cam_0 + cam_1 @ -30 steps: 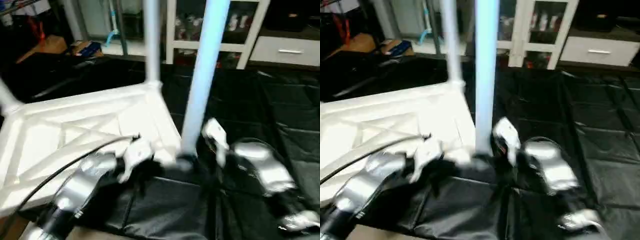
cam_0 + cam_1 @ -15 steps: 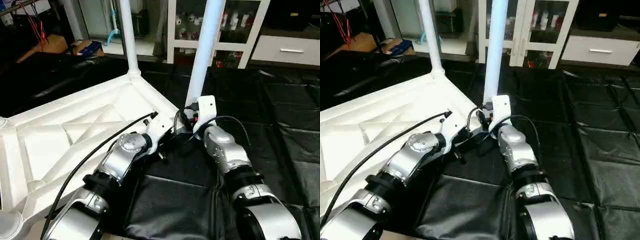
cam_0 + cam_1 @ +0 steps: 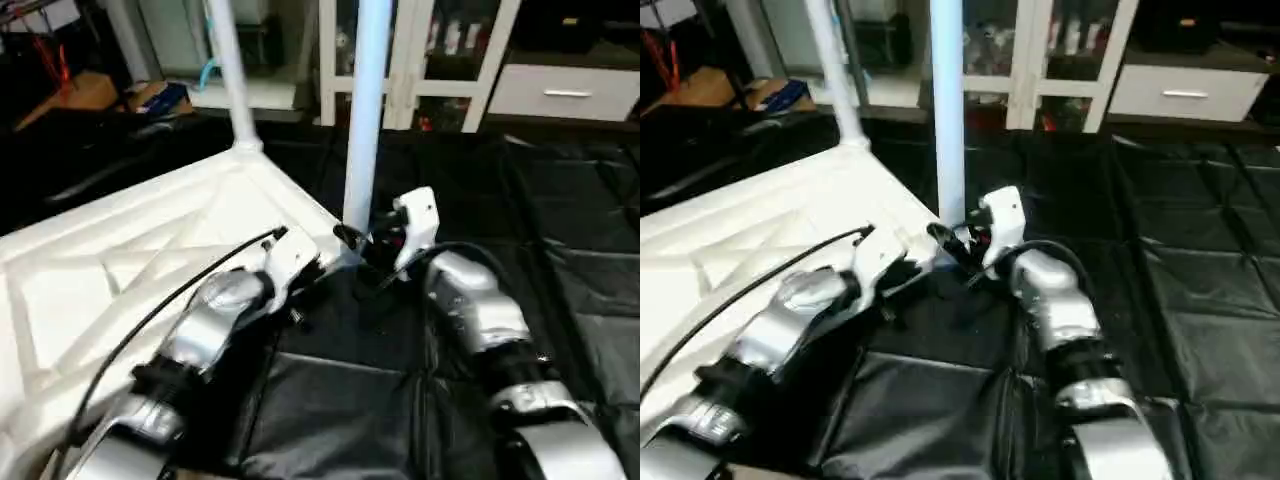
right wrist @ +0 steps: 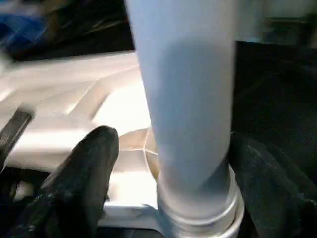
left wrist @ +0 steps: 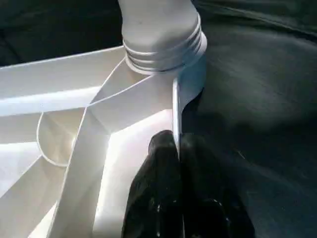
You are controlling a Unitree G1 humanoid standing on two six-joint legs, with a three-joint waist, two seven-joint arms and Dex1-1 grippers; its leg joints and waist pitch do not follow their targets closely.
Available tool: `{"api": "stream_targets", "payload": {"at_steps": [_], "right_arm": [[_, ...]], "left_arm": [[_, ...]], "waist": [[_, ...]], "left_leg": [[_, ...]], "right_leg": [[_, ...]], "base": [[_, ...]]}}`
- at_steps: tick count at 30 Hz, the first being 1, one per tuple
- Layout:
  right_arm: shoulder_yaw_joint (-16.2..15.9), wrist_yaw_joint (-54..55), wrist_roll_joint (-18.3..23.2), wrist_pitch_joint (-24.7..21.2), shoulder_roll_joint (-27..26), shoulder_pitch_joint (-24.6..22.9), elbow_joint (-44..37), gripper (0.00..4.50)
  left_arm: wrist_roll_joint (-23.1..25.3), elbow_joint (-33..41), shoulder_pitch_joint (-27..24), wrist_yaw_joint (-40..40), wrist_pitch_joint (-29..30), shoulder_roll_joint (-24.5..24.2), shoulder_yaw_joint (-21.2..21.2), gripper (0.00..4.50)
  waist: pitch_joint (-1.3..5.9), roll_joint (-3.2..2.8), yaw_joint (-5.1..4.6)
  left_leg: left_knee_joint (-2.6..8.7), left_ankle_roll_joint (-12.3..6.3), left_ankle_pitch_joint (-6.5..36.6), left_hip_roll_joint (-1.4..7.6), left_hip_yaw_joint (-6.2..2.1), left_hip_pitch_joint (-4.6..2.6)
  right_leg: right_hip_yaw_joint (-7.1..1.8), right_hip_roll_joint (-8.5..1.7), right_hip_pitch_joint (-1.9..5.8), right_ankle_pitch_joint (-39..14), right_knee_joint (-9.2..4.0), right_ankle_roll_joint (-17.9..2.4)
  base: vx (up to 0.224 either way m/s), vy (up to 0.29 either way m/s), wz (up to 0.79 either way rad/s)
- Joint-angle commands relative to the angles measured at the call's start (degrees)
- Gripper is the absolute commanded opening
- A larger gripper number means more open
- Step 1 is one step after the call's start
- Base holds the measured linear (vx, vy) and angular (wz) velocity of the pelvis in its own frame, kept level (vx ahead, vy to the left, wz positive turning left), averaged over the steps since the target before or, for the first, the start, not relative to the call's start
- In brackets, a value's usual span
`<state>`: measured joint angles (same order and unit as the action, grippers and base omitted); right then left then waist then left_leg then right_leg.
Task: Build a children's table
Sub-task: Rotate leg to tighten
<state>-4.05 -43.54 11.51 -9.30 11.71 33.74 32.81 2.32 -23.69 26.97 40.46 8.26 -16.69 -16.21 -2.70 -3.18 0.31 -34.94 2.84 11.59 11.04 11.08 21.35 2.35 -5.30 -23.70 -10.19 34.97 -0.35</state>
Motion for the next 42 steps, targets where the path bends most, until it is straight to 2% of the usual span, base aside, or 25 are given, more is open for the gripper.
{"api": "stream_targets", "payload": {"at_steps": [1, 2, 3, 4, 7, 10, 14, 19, 22, 24, 26, 29, 31, 34, 40, 42], "right_arm": [[-2.91, -7.92, -0.2, 0.12, 2.9, -2.23, -4.19, 3.85], [-3.19, -9.46, 0.06, 0.29, 3.73, -2.75, -5.01, 3.85], [-3.19, -9.46, 0.06, 0.29, 3.73, -2.75, -5.01, 3.85], [-4.12, -13.18, 0.27, 1.64, 6.05, -4.09, -6.77, 3.85], [-4.64, -16.03, 0.44, 1.69, 7.78, -5.11, -8.29, 3.85], [-5.42, -22.34, 2.2, 1.05, 11.06, -6.85, -10.81, 3.85], [-5.85, -27.09, 3.87, -0.18, 13.15, -8.18, -13.08, 3.85], [-6.81, -30.72, 4.25, -1.02, 14.75, -9.07, -13.72, 3.6], [-7.06, -31.79, 4.68, -1.54, 15.13, -9.42, -14.19, 3.18], [-6.9, -32.32, 5.14, -2.3, 15.21, -9.54, -14.48, 3.18], [-6.77, -32.8, 5.5, -2.96, 15.24, -9.57, -14.65, 2.86], [-6.81, -33.79, 6.08, -4.01, 15.53, -9.57, -14.92, 2.73], [-6.94, -34.36, 6.51, -4.92, 15.75, -9.71, -15.25, 2.42], [-6.81, -34.37, 6.69, -5.53, 15.72, -9.73, -15.4, 2.2], [-5.91, -30.36, 5.46, -4.41, 13.78, -9.26, -14.19, 2.1], [-5.59, -27.55, 4.6, -3.29, 12.35, -9.29, -13.52, 2.07]], "left_arm": [[-4.56, 6.39, -3.23, 6.21, -1.3, -1.81, -0.72, 0.0], [-5.23, 7.75, -4.06, 7.53, -1.02, -2.43, -0.97, 0.0], [-5.23, 7.75, -4.06, 7.53, -1.02, -2.43, -0.97, 0.0], [-5.9, 10.9, -6.11, 10.22, -0.59, -4.2, -1.94, 0.0], [-6.48, 13.64, -7.75, 12.08, 0.29, -5.19, -2.21, 0.0], [-9.68, 19.57, -10.84, 16.47, 3.58, -6.84, -2.62, 0.0], [-11.28, 22.93, -12.62, 19.02, 5.35, -8.43, -3.17, 0.0], [-11.26, 23.32, -12.97, 19.72, 5.67, -9.04, -3.24, 0.0], [-11.04, 24.07, -13.12, 20.02, 6.62, -9.23, -2.98, 0.0], [-11.2, 24.59, -13.18, 20.09, 7.23, -9.42, -2.91, 0.0], [-11.27, 24.83, -13.21, 20.07, 7.49, -9.53, -2.89, 0.0], [-11.28, 25.06, -13.22, 20.16, 7.8, -9.68, -2.83, 0.0], [-11.33, 25.33, -13.34, 20.29, 8.08, -9.76, -2.82, 0.0], [-11.41, 25.5, -13.37, 20.53, 8.42, -9.88, -2.93, 0.0], [-11.35, 25.37, -13.2, 20.36, 8.67, -9.81, -3.05, 0.0], [-9.31, 23.19, -12.14, 18.55, 8.05, -9.23, -3.51, 0.0]], "waist": [[4.18, 0.64, 0.38], [4.27, 0.59, 0.45], [4.06, 0.52, 0.47], [3.98, 0.74, 0.4], [3.72, 0.73, 0.59], [3.5, 0.99, 0.93], [3.51, 0.7, 1.35], [3.57, 0.81, 1.39], [3.66, 0.82, 1.4], [3.7, 0.79, 1.42], [3.77, 0.72, 1.44], [3.84, 0.71, 1.47], [3.83, 0.75, 1.52], [3.87, 0.85, 1.52], [3.81, 0.76, 1.42], [3.75, 0.83, 1.29]], "left_leg": [[3.72, -6.4, 6.2, 1.73, -0.66, -0.42], [3.66, -6.48, 6.09, 1.8, -0.65, -0.39], [3.77, -6.51, 6.79, 1.81, -0.57, -0.4], [3.85, -6.24, 8.01, 1.83, -0.49, -0.55], [4.12, -4.98, 10.48, 1.95, -0.45, -0.75], [4.21, -4.77, 10.53, 2.06, -0.37, -0.66], [4.24, -4.31, 10.97, 1.92, -0.42, -0.77], [4.18, -4.36, 10.38, 1.82, -0.44, -0.67], [4.1, -4.34, 9.95, 1.79, -0.46, -0.67], [4.08, -4.54, 9.37, 1.81, -0.5, -0.61], [4.01, -4.86, 8.69, 1.82, -0.51, -0.62], [3.91, -5.32, 8.04, 1.81, -0.49, -0.64], [3.89, -5.49, 7.75, 1.83, -0.51, -0.61], [3.8, -5.42, 7.58, 1.78, -0.45, -0.61], [3.86, -4.93, 8.32, 1.77, -0.49, -0.67], [3.91, -4.6, 8.86, 1.74, -0.48, -0.61]], "right_leg": [[-1.32, -2.1, 3.39, -1.68, -3.02, -16.57], [-1.36, -2.13, 3.45, -1.18, -2.86, -16.63], [-1.37, -2.1, 3.2, -1.92, -2.99, -16.65], [-1.38, -2.01, 3.1, -3.44, -3.23, -16.51], [-1.51, -2.05, 2.88, -7.5, -3.55, -15.54], [-1.69, -2.18, 2.89, -9.34, -3.79, -14.76], [-1.67, -2.0, 2.71, -10.88, -3.84, -14.18], [-1.64, -1.92, 2.77, -9.87, -3.81, -14.28], [-1.67, -1.98, 2.86, -9.78, -3.8, -14.21], [-1.62, -1.96, 2.92, -9.05, -3.71, -14.37], [-1.58, -1.91, 2.91, -8.08, -3.55, -14.61], [-1.53, -1.86, 2.95, -6.79, -3.43, -15.1], [-1.52, -1.88, 3.0, -6.7, -3.41, -15.08], [-1.56, -1.92, 3.0, -6.84, -3.42, -15.09], [-1.54, -1.88, 2.9, -7.77, -3.51, -14.89], [-1.58, -1.92, 2.88, -8.75, -3.6, -14.61]], "base": [[0.0, 0.0, 0.0], [0.0, 0.0, 0.0], [0.0, 0.0, 0.0], [0.0, 0.0, 0.0], [0.0, 0.0, 0.0], [0.0, 0.0, 0.0], [0.0, 0.0, 0.0], [0.0, 0.0, 0.0], [0.0, 0.0, 0.0], [0.0, 0.0, 0.0], [0.0, 0.0, 0.0], [0.0, 0.0, 0.0], [0.0, 0.0, 0.0], [0.0, 0.0, 0.0], [0.0, 0.0, 0.0], [0.0, 0.0, 0.0]]}}
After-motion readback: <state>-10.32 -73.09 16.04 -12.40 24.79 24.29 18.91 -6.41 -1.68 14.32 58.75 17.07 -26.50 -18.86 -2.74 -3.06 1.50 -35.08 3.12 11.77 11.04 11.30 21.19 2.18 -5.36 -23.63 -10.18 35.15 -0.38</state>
